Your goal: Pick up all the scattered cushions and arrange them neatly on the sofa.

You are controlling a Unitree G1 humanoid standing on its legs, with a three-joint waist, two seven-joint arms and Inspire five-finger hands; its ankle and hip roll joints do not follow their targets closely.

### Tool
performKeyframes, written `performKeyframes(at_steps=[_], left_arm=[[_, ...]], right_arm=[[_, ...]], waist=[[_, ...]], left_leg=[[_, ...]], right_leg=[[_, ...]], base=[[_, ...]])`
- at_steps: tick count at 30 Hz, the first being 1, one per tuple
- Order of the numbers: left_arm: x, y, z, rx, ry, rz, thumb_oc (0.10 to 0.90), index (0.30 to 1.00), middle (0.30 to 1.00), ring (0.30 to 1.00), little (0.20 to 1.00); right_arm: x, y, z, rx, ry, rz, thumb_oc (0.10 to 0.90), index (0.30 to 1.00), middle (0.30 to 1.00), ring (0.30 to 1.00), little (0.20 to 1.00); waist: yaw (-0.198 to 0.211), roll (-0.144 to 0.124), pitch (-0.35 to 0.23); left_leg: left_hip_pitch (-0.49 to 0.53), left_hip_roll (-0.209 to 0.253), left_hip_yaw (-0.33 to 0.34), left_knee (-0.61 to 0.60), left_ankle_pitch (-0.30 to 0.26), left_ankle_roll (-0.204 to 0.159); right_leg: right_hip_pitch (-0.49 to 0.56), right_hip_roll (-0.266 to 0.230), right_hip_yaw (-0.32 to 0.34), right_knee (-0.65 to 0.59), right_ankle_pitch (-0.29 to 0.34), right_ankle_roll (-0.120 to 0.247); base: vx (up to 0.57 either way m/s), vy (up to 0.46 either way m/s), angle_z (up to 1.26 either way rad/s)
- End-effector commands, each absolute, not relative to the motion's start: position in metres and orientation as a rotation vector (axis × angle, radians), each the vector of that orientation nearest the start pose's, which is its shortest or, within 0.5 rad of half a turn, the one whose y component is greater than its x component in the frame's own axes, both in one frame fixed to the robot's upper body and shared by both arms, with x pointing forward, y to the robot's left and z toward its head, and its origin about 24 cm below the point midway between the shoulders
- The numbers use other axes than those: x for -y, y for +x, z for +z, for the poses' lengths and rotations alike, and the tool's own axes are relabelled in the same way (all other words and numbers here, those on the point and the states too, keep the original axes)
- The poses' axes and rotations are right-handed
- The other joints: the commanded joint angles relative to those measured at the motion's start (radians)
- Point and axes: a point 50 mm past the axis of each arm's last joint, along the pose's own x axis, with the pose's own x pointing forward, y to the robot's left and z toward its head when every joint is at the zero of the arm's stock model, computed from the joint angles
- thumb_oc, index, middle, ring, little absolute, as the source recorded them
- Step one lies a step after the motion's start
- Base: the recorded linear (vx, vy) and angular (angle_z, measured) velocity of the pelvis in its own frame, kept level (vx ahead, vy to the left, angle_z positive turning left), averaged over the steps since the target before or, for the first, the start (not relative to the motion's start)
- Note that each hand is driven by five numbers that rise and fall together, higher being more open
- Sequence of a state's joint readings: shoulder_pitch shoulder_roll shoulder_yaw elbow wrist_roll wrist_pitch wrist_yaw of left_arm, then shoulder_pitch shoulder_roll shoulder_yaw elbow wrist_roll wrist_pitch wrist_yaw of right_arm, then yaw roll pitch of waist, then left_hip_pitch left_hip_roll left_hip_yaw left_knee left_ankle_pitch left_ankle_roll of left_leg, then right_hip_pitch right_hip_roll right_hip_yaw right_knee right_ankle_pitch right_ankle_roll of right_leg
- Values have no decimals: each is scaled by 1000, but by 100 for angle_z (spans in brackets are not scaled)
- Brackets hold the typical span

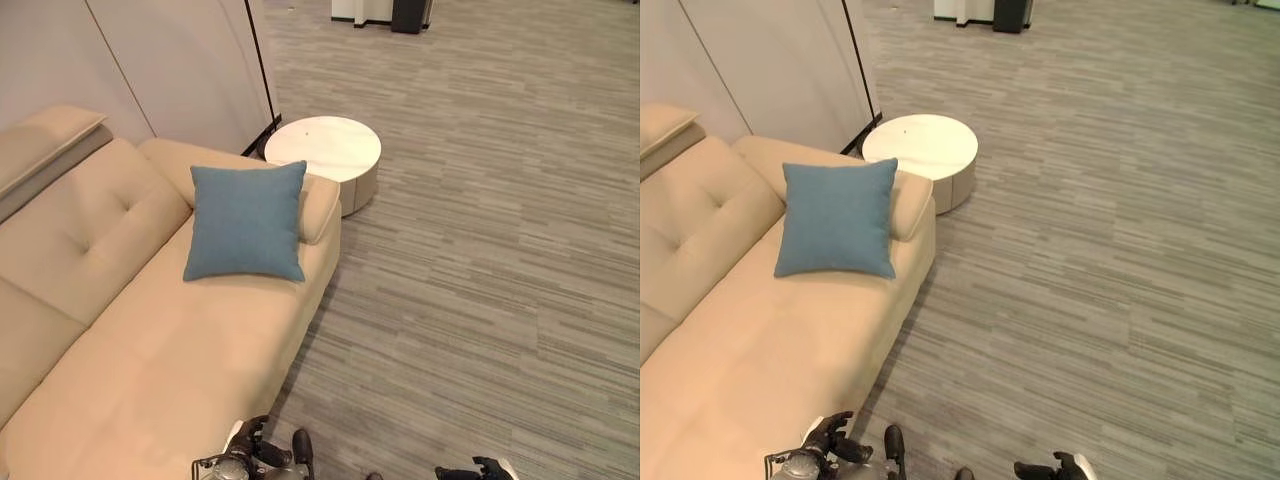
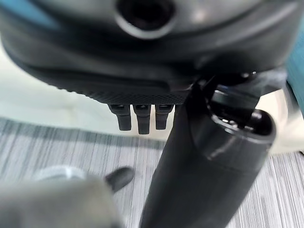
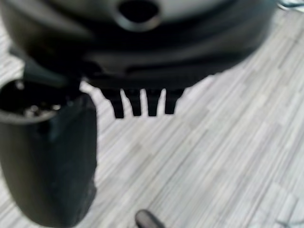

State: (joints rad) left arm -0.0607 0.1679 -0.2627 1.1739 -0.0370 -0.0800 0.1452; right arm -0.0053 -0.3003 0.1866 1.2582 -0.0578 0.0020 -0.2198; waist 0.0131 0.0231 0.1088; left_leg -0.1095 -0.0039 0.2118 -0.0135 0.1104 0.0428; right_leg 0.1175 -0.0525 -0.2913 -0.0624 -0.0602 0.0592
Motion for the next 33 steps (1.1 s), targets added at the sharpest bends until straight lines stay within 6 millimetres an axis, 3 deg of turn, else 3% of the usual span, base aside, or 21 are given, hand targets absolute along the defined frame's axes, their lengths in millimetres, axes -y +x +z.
performKeyframes(at_steps=[1,2,3,4,7,10,13,17,22,25,27,29,31,33], left_arm=[[-203,130,-154,-1030,369,40,800,900,900,900,900],[-204,132,-153,-1021,369,42,800,900,900,900,900],[-207,138,-150,-1004,377,44,800,900,900,900,900],[-208,142,-149,-993,390,42,800,900,900,900,900],[-211,148,-145,-969,411,40,800,900,900,900,900],[-212,155,-142,-944,411,45,800,900,900,900,900],[-213,157,-141,-939,403,59,800,900,900,900,900],[-213,150,-145,-968,409,53,800,900,900,900,900],[-212,142,-149,-997,408,46,800,900,900,900,900],[-210,136,-152,-1023,395,44,800,900,900,900,900],[-207,136,-152,-1021,390,30,800,900,900,900,900],[-204,148,-147,-977,391,22,800,900,900,900,900],[-203,155,-144,-949,393,14,800,900,900,900,900],[-198,157,-144,-938,389,0,800,900,900,900,900]], right_arm=[[272,89,-150,-1212,-606,-187,800,900,900,900,900],[272,89,-151,-1212,-603,-185,800,900,900,900,900],[272,94,-149,-1198,-599,-184,800,900,900,900,900],[271,98,-149,-1185,-600,-181,800,900,900,900,900],[269,105,-147,-1155,-595,-179,800,900,900,900,900],[265,111,-146,-1135,-599,-167,800,900,900,900,900],[263,115,-146,-1121,-599,-155,800,900,900,900,900],[260,121,-145,-1105,-596,-142,800,900,900,900,900],[258,115,-148,-1124,-586,-134,800,900,900,900,900],[258,113,-148,-1122,-563,-143,800,900,900,900,900],[258,121,-145,-1085,-551,-150,800,900,900,900,900],[262,130,-141,-1054,-559,-161,800,900,900,900,900],[265,132,-139,-1050,-569,-163,800,900,900,900,900],[267,130,-139,-1058,-573,-167,800,900,900,900,900]], waist=[[44,-41,-10],[46,-42,-10],[35,-39,4],[26,-36,13],[12,-21,28],[5,-21,44],[1,-26,48],[-12,-46,56],[-23,-57,51],[-28,-57,28],[-28,-59,34],[-14,-70,71],[-5,-80,84],[-1,-81,82]], left_leg=[[-63,-25,-53,68,-108,-41],[-47,-31,-56,57,-117,-30],[-11,-38,-66,43,-129,-13],[5,-39,-77,37,-133,-7],[47,-31,-111,17,-143,-5],[88,-35,-149,7,-159,-9],[107,-37,-174,0,-169,-13],[153,-52,-226,-8,-202,-30],[190,-58,-259,17,-251,-41],[200,-32,-264,58,-284,-65],[125,-2,-231,250,-248,-108],[-3,6,-218,472,-173,-118],[-63,28,-182,550,-174,-101],[-90,31,-155,507,-199,-87]], right_leg=[[-19,-28,56,107,-55,55],[-44,-46,53,179,-54,68],[-113,-82,45,345,-17,101],[-155,-91,51,425,9,108],[-229,-102,42,504,31,88],[-253,-86,33,429,0,67],[-282,-70,37,364,11,65],[-342,-53,64,199,90,90],[-329,-47,87,155,110,86],[-293,-41,95,155,93,68],[-240,-34,90,138,60,40],[-211,-32,92,133,50,9],[-185,-24,91,119,32,-7],[-163,-21,88,113,13,-10]], base=[[216,112,0],[152,142,5],[197,169,3],[181,146,7],[132,19,49],[175,-52,68],[182,-89,51],[212,-125,25],[261,-189,34],[231,-243,38],[155,-270,24],[16,-188,29],[81,-174,14],[193,-141,-5]])
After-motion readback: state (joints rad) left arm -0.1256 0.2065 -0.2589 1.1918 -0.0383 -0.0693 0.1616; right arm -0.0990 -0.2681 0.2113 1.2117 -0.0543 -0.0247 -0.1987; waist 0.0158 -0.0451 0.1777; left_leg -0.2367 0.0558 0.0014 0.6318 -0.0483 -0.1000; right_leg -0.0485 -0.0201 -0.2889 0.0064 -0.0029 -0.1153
